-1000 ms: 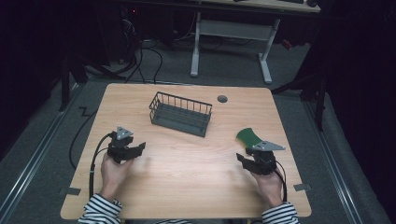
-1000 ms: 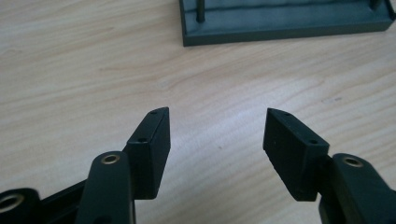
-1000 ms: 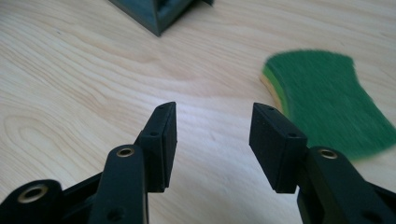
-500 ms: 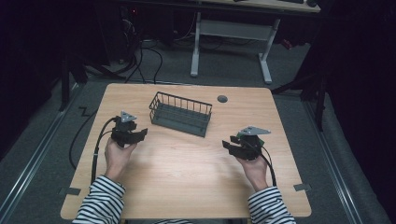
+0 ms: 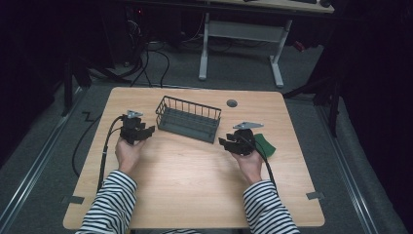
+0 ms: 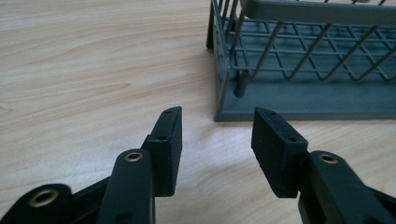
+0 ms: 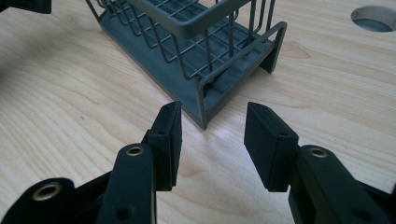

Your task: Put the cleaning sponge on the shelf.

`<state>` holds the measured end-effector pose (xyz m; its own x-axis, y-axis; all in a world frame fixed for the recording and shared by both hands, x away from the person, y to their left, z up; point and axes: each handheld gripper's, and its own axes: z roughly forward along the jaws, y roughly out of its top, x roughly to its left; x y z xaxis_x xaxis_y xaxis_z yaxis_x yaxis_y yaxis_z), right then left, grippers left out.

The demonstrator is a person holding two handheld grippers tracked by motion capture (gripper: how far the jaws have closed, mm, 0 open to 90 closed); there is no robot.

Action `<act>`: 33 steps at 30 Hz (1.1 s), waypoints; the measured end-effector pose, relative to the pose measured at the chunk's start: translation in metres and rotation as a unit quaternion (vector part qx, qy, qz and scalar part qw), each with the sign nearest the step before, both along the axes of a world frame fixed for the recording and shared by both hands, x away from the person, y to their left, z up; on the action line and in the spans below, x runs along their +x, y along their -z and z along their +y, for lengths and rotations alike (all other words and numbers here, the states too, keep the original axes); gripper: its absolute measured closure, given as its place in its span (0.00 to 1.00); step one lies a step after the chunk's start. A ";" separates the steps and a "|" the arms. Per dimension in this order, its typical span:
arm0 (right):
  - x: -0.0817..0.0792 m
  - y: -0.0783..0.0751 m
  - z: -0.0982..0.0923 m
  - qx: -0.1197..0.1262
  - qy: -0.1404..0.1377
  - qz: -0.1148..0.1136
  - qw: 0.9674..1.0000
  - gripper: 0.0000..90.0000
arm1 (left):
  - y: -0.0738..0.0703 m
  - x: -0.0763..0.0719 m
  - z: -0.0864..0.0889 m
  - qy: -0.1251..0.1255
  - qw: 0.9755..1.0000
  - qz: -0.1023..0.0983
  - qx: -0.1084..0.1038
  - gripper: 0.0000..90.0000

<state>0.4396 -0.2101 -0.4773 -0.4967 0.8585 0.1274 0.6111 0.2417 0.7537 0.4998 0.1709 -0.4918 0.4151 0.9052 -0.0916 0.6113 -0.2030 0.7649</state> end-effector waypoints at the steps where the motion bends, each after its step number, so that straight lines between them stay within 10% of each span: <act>1: 0.002 0.001 0.001 -0.001 0.001 0.003 1.000 0.63 | 0.000 0.003 -0.002 0.003 1.000 0.005 0.011 0.60; 19: 0.023 0.023 0.021 -0.010 0.003 0.021 1.000 0.67 | 0.017 0.031 -0.019 0.000 1.000 0.011 0.009 0.68; 33: 0.027 0.027 0.024 -0.017 0.003 0.016 1.000 0.89 | 0.020 0.039 -0.030 0.014 0.999 0.018 0.027 0.84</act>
